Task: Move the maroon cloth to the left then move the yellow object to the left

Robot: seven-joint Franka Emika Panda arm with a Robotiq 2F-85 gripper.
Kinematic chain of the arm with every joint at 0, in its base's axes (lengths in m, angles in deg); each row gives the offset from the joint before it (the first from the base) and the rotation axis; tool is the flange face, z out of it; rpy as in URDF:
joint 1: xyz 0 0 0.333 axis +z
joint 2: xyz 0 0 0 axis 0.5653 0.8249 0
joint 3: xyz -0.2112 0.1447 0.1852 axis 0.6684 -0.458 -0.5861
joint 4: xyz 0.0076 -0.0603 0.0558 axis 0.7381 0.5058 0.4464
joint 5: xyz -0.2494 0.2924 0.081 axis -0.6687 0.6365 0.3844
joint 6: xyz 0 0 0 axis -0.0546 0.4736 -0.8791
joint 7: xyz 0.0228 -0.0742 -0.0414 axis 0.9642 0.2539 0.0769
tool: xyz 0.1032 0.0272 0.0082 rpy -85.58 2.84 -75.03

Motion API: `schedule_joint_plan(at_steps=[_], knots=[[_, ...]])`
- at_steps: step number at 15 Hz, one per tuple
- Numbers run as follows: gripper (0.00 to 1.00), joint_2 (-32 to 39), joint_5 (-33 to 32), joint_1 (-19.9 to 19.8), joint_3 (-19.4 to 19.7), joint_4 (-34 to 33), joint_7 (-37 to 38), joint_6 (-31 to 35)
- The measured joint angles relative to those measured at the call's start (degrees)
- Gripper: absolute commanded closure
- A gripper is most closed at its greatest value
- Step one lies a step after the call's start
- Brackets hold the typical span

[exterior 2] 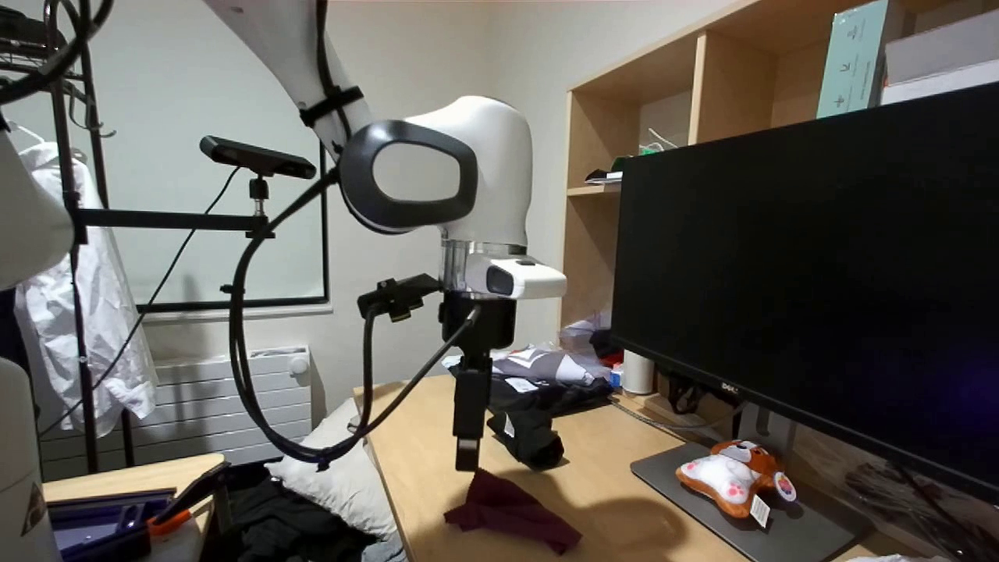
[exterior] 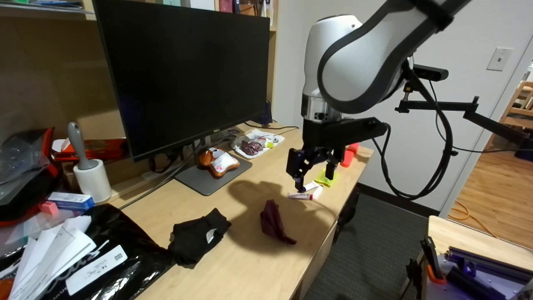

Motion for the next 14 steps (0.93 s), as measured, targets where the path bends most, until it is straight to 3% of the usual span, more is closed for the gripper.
schedule_joint_plan(at_steps=[10, 14], knots=[[0.00, 3.75, 3.31, 0.76, 1.04, -2.05, -0.07, 0.62], [0.00, 7.77, 7.52, 3.16, 0.59, -1.97, 0.38, 8.42]])
